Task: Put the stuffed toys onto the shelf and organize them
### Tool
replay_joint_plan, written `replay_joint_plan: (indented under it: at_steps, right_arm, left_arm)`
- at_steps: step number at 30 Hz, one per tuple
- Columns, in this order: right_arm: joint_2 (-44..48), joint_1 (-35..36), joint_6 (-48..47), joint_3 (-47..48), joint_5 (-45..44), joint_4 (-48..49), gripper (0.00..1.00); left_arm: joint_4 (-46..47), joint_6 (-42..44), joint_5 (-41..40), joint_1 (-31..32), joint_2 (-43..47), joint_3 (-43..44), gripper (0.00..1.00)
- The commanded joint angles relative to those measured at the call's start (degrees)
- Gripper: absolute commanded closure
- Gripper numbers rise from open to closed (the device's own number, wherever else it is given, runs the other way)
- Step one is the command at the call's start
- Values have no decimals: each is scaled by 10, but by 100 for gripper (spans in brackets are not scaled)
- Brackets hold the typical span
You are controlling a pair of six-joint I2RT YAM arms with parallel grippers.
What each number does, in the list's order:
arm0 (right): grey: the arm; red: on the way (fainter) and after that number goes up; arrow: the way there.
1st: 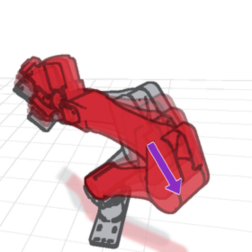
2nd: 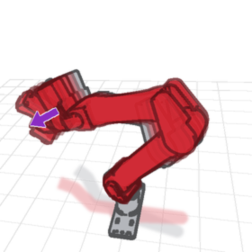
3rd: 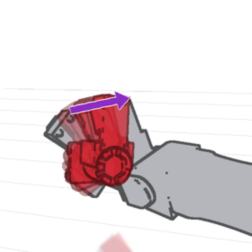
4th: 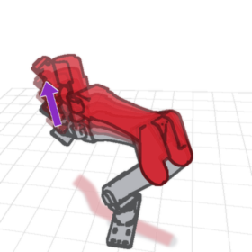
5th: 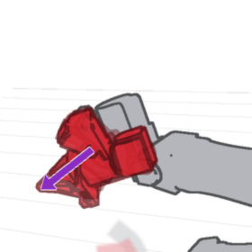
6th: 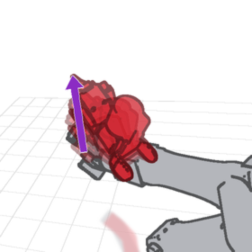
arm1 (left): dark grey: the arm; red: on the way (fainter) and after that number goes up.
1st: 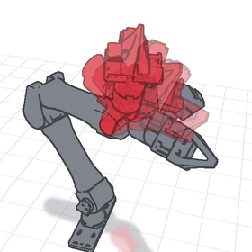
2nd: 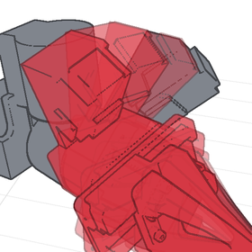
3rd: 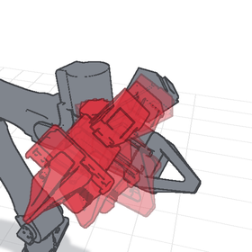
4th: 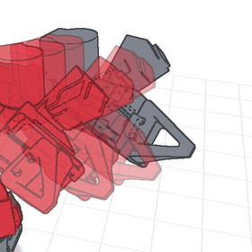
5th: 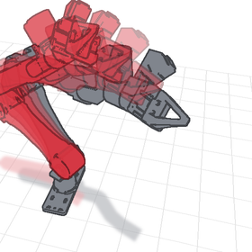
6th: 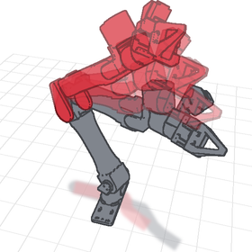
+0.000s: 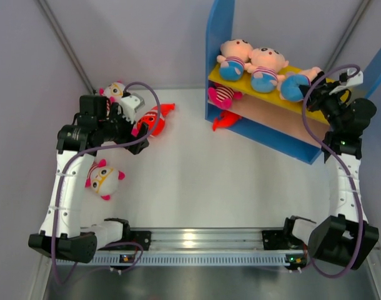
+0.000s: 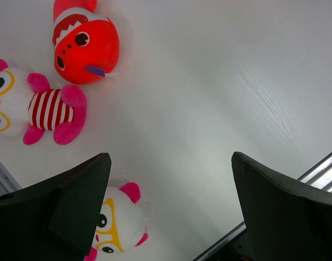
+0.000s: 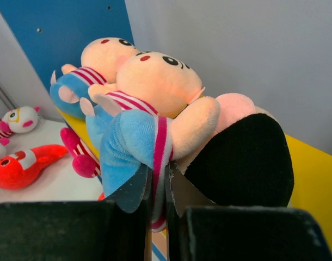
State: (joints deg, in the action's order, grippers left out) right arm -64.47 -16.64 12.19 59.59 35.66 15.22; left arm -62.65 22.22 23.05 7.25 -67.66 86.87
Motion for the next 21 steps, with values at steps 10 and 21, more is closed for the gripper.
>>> replay_joint_plan:
  at_steps: [10, 21]
  right_arm:
    - [-14, -19, 53, -42, 44, 175, 87]
    - [-14, -8, 55, -66, 1, 177, 68]
  left_arm:
    - [-2, -6, 17, 2, 4, 0, 1]
    - [-1, -9, 23, 2, 2, 1, 1]
